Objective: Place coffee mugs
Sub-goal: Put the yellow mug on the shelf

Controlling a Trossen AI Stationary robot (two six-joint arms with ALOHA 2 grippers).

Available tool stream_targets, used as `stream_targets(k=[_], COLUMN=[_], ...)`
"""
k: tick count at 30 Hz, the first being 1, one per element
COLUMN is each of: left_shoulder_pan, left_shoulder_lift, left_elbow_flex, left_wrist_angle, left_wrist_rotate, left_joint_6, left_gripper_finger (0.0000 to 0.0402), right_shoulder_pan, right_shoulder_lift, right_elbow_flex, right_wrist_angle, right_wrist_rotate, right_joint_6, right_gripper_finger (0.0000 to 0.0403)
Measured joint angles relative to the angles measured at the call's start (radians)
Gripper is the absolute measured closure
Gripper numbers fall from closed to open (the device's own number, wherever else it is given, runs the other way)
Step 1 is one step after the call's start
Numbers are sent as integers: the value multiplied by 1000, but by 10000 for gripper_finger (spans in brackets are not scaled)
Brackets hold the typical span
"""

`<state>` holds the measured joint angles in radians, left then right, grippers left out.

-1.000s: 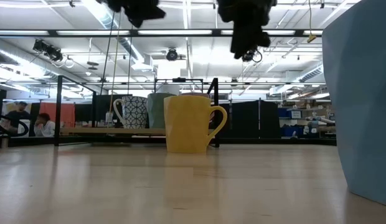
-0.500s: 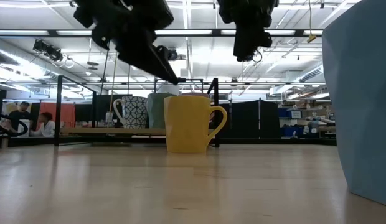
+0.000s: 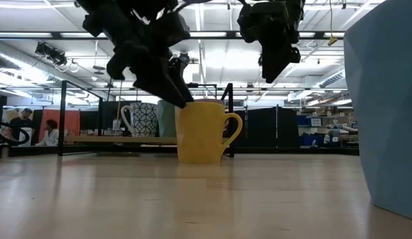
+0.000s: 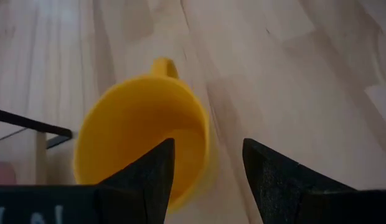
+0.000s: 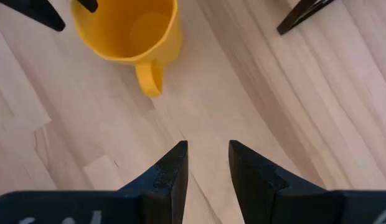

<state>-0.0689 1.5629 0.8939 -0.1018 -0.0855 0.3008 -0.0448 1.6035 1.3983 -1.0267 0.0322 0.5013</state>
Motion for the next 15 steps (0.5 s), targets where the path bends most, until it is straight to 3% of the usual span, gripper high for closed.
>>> stream_targets(k=[15], left_shoulder_pan=[0], left_shoulder_lift=[15], left_elbow_flex=[-1], left_wrist_angle=[-57], left_wrist_rotate=[-95], left_joint_6=[129], left_gripper_finger=[308], right_shoulder_pan=[0], right_shoulder_lift=[0], right_elbow_flex=[0], right_wrist_angle=[8], right_wrist_rotate=[0], right_joint_6=[2], right_gripper_finger=[281])
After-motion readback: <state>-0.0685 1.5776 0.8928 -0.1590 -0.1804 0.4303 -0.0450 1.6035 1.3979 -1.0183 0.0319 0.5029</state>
